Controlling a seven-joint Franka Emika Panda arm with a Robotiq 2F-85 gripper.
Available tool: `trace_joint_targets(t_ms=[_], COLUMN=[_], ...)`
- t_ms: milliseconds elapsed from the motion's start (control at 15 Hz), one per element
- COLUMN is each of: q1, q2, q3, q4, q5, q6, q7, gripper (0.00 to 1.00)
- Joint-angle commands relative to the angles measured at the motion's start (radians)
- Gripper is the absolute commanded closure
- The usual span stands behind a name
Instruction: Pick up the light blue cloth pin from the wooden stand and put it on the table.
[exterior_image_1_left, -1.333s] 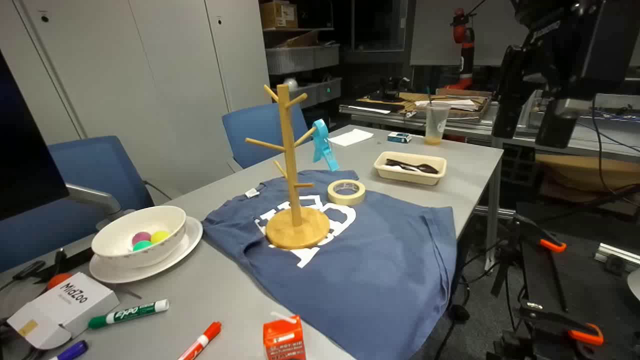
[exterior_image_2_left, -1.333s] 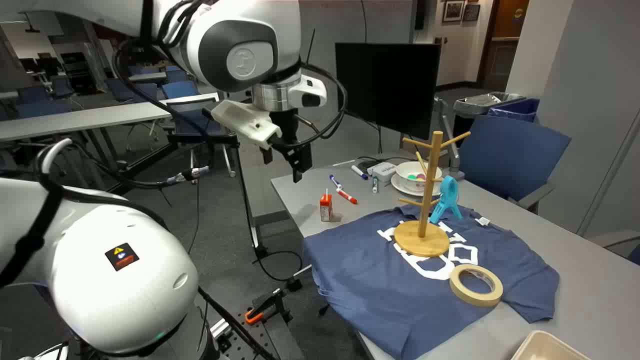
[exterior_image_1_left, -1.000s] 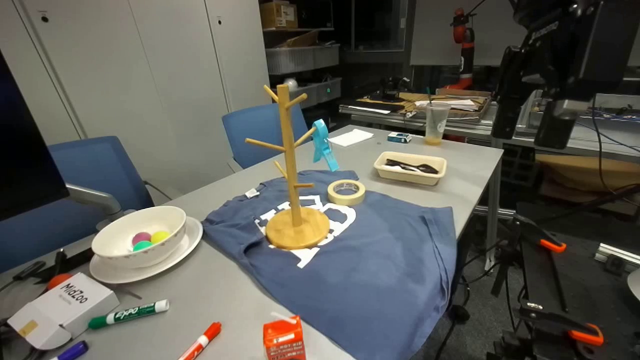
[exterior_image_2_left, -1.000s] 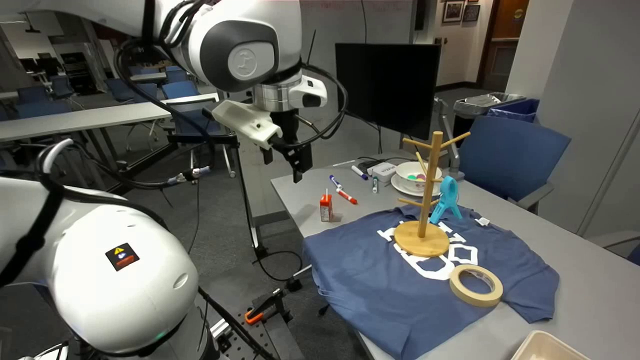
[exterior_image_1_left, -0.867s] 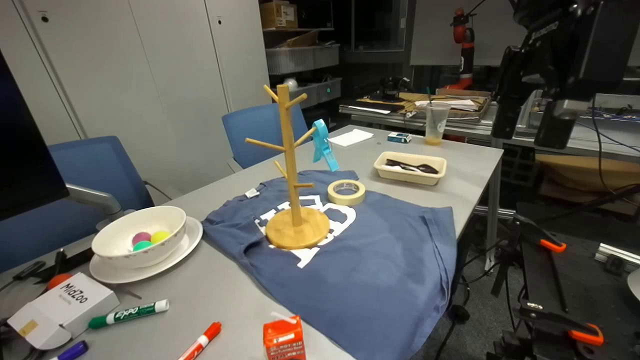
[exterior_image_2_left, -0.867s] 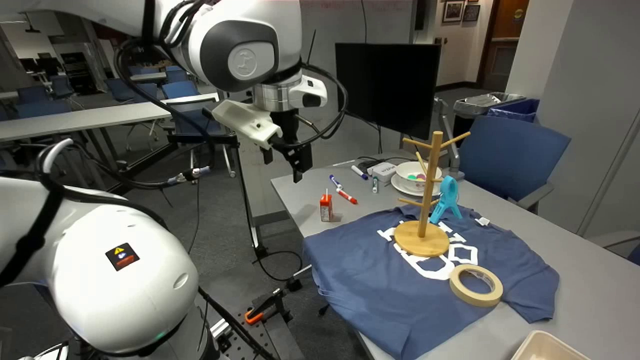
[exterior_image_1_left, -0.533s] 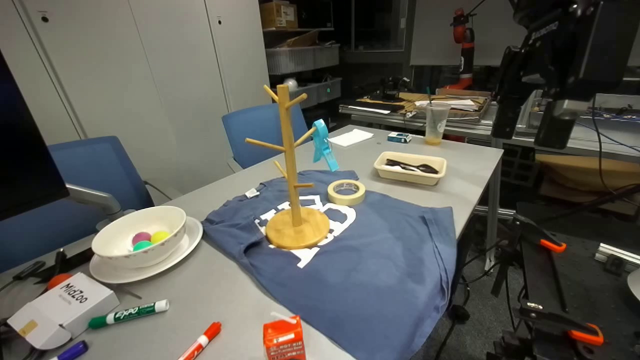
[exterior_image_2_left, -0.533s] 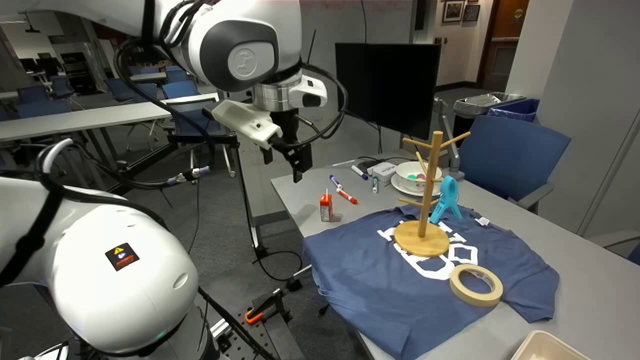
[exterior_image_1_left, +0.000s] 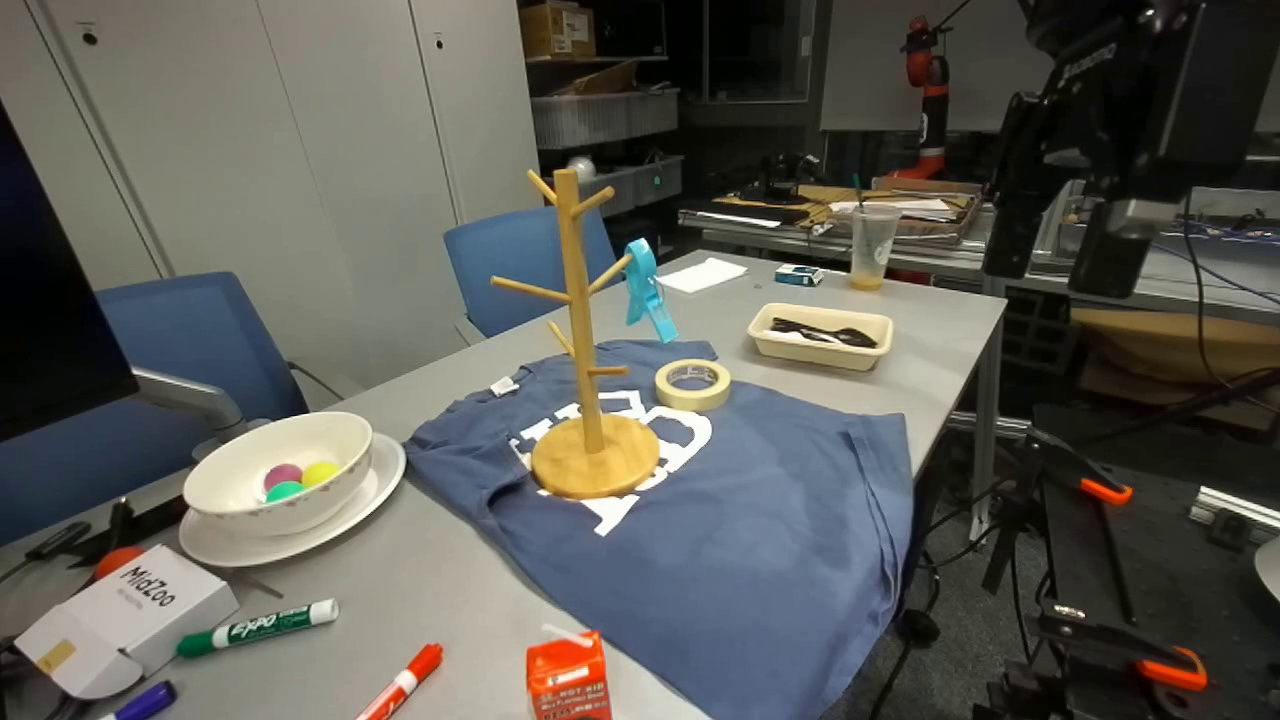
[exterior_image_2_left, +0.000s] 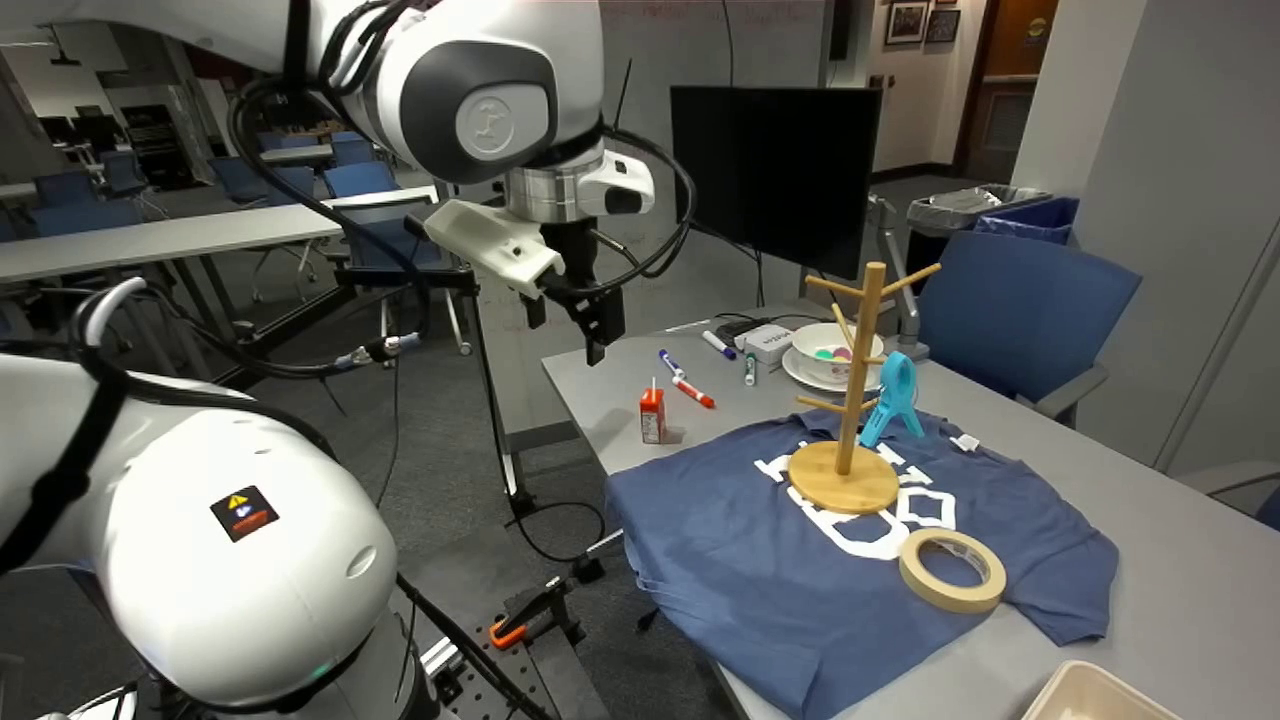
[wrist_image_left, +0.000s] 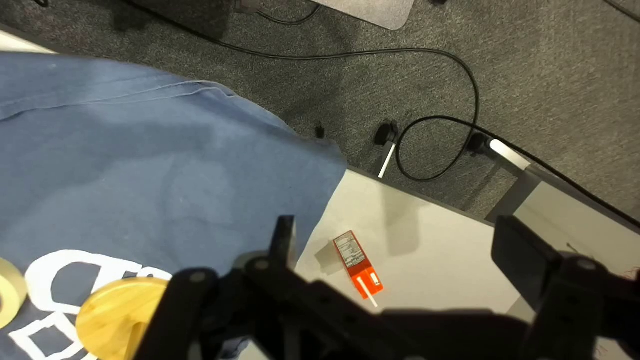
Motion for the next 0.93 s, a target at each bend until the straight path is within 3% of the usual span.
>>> trace_joint_targets(t_ms=[0,533,600,867], q1=[-0.012,-0.028,-0.106,-0.215], q2=[-0.001,0.005,0.085,0.188], q3=[0.010,0.027,-0.088,-0.169], q4=[0.003,0.020,0.048,0.092], q5=[0.008,-0.004,-0.066,-0.169], q6=[-0.006,0.027,0.050,0.173], q7=[-0.007,0.011,-0.120,-0.173], gripper=[0.00,0.00,0.00,0.00])
